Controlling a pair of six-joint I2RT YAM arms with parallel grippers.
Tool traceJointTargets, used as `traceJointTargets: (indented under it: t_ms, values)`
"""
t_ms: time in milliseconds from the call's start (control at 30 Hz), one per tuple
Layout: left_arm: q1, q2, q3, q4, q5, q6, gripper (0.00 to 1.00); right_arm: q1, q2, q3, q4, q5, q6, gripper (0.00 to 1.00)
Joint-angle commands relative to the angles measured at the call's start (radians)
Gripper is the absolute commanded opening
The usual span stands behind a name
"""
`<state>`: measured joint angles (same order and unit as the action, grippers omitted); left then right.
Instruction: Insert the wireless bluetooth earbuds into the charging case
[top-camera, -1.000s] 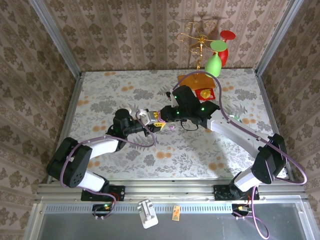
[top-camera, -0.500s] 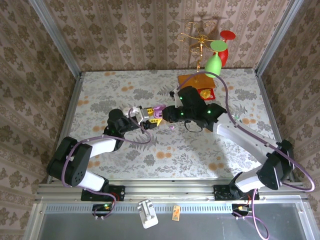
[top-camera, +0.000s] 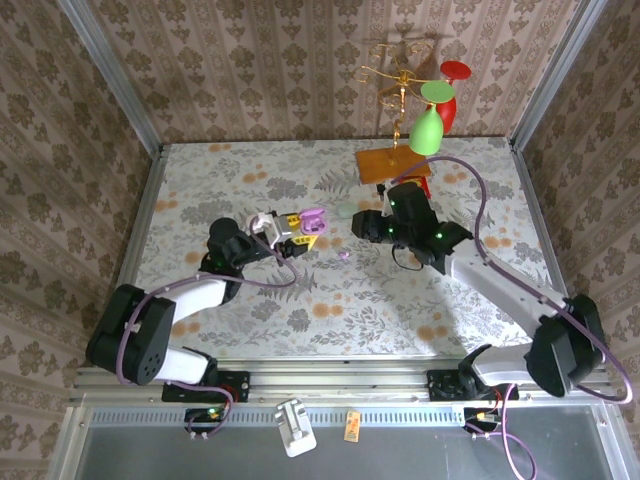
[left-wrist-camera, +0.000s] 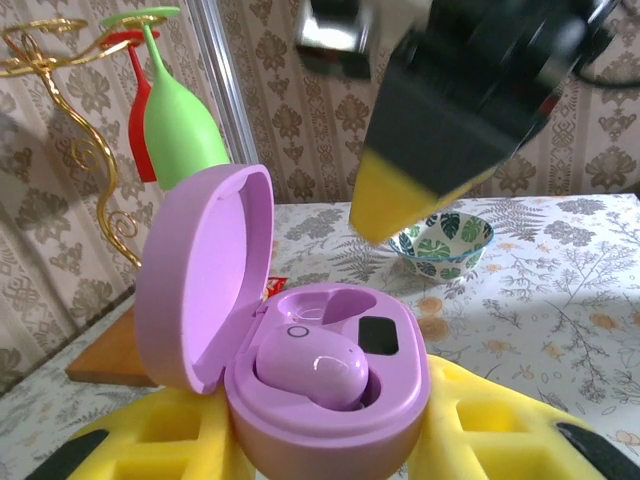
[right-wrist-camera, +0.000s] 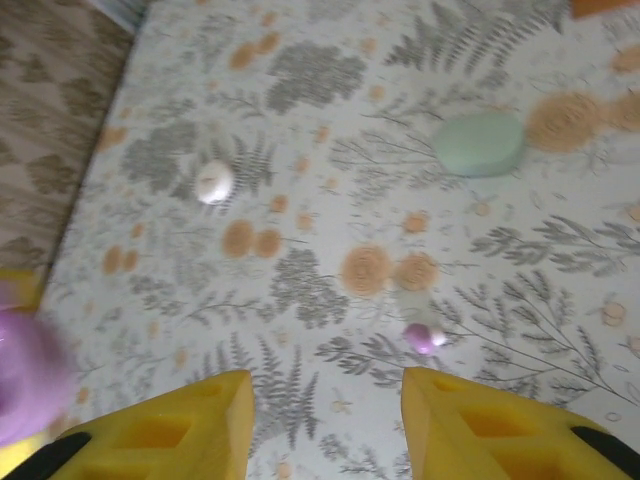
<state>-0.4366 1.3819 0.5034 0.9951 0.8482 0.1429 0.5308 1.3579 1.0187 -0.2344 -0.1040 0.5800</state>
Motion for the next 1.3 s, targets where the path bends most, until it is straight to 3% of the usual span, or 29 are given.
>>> traceJointTargets:
  t_ms: [0,200,367,500,633,867,1267]
  values:
    - [0.000,-0.039,-0.019,-0.043,-0.014,0.038,0.22,-0.009,0.104,0.016,0.021,0.018,-0.009,0.45]
    - [-0.007,-0.090,-0.037,-0.044,-0.029,0.016,0.22,-0.009,0.325,0.163,-0.129,0.006,-0.184,0.44]
    - [-0.011,-0.175,-0.028,-0.060,-0.043,-0.008,0.22,0.016,0.455,0.284,-0.290,0.125,-0.381,0.42]
    - [-0.013,-0.246,-0.002,-0.171,-0.043,0.018,0.22,0.031,0.512,0.345,-0.373,0.157,-0.459,0.40]
    - [-0.042,-0.309,0.011,-0.228,-0.048,0.021,0.22,0.066,0.568,0.411,-0.446,0.189,-0.480,0.37]
    - [-0.112,-0.410,0.089,-0.488,-0.078,0.118,0.23,0.131,0.653,0.506,-0.522,0.247,-0.494,0.32]
    - [-0.133,-0.414,0.095,-0.504,-0.082,0.136,0.23,0.169,0.753,0.612,-0.581,0.314,-0.530,0.27]
